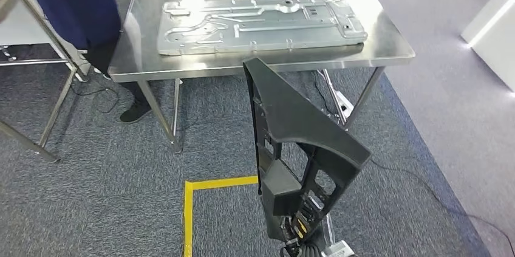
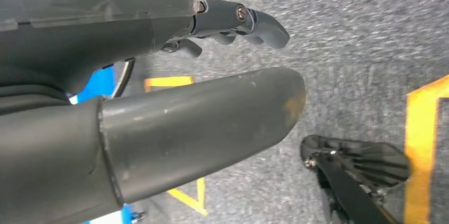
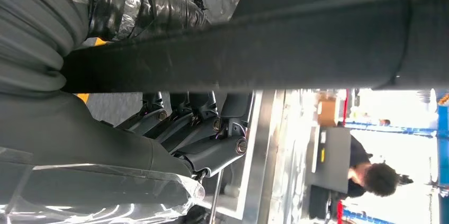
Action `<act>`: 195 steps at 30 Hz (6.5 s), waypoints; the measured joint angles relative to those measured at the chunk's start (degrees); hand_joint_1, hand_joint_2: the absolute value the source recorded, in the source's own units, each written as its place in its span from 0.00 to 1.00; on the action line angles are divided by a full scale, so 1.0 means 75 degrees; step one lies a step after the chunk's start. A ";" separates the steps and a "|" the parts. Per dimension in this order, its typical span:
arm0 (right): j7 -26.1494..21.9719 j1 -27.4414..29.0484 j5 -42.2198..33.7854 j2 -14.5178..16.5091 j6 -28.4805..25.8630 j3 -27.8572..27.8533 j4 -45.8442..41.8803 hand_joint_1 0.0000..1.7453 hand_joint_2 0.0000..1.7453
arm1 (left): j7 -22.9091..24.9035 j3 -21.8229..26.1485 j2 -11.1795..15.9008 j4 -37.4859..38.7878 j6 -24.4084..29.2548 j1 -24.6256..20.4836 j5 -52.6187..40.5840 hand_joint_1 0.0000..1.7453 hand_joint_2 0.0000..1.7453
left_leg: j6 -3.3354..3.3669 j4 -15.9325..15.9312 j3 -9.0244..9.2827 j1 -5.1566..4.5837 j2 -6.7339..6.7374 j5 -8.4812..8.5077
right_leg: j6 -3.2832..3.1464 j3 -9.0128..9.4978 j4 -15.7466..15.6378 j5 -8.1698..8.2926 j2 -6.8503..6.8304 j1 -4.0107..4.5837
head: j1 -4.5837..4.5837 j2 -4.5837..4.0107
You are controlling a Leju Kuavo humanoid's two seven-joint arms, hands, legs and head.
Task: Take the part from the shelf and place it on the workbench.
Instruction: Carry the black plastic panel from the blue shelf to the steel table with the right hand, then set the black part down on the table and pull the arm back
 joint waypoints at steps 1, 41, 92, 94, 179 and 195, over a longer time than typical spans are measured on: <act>-0.0001 0.0002 0.0000 -0.0010 -0.0022 0.0017 0.0002 1.00 1.00 | 0.0007 0.0001 0.0001 0.0000 0.0005 -0.0005 -0.0001 0.00 0.00 | -0.0057 0.0041 0.0051 0.0003 0.0005 0.0006 | -0.0066 0.0105 -0.0040 -0.0006 0.0028 -0.0014 | -0.0002 0.0001; 0.4091 -0.1014 0.7887 -0.0711 -0.2554 -0.0045 0.0171 1.00 1.00 | 0.0240 0.0033 0.0078 0.0000 -0.0085 -0.0008 -0.0452 0.00 0.00 | -0.0045 0.1616 -0.1850 -0.0026 -0.0094 0.0070 | -0.0236 0.1186 -0.0209 -0.0690 0.0121 -0.0049 | -0.0011 0.0000; 0.4397 -0.6793 0.8492 -0.2757 0.0464 -0.0906 0.5632 1.00 1.00 | 0.0257 -0.0593 0.0128 0.0032 -0.0445 -0.0249 -0.1180 0.00 0.00 | 0.0108 0.0179 -0.0798 -0.0103 -0.0204 0.0633 | 0.0082 0.0158 -0.0114 0.0122 0.0049 -0.0137 | 0.0015 0.0000; 0.4373 -0.6847 0.8536 -0.2739 0.0490 -0.0845 0.5714 1.00 1.00 | 0.0257 -0.0597 0.0128 0.0032 -0.0451 -0.0262 -0.1181 0.00 0.00 | 0.0085 0.0200 -0.0765 -0.0107 -0.0202 0.0626 | 0.0046 0.0153 -0.0114 0.0138 0.0048 -0.0138 | 0.0017 0.0000; 0.4521 -0.7514 0.8237 -0.1127 -0.0073 0.1264 0.6046 0.00 0.00 | 0.0219 -0.0686 0.0207 0.0058 -0.0409 -0.0271 -0.0838 0.00 0.00 | 0.0297 0.0148 -0.1557 -0.0098 -0.0104 0.1382 | 0.0104 0.0016 0.1403 -0.0981 0.0042 -0.0139 | -0.0015 0.0000; 0.4497 -0.7525 0.8374 -0.1064 -0.0163 0.1407 0.6037 0.00 0.00 | 0.0218 -0.0602 0.0170 0.0064 -0.0459 -0.0272 -0.0819 0.00 0.00 | -0.0260 0.1419 -0.1527 0.0022 -0.0125 0.0278 | -0.0130 0.0005 -0.0343 0.0450 -0.0037 -0.0181 | -0.0024 0.0000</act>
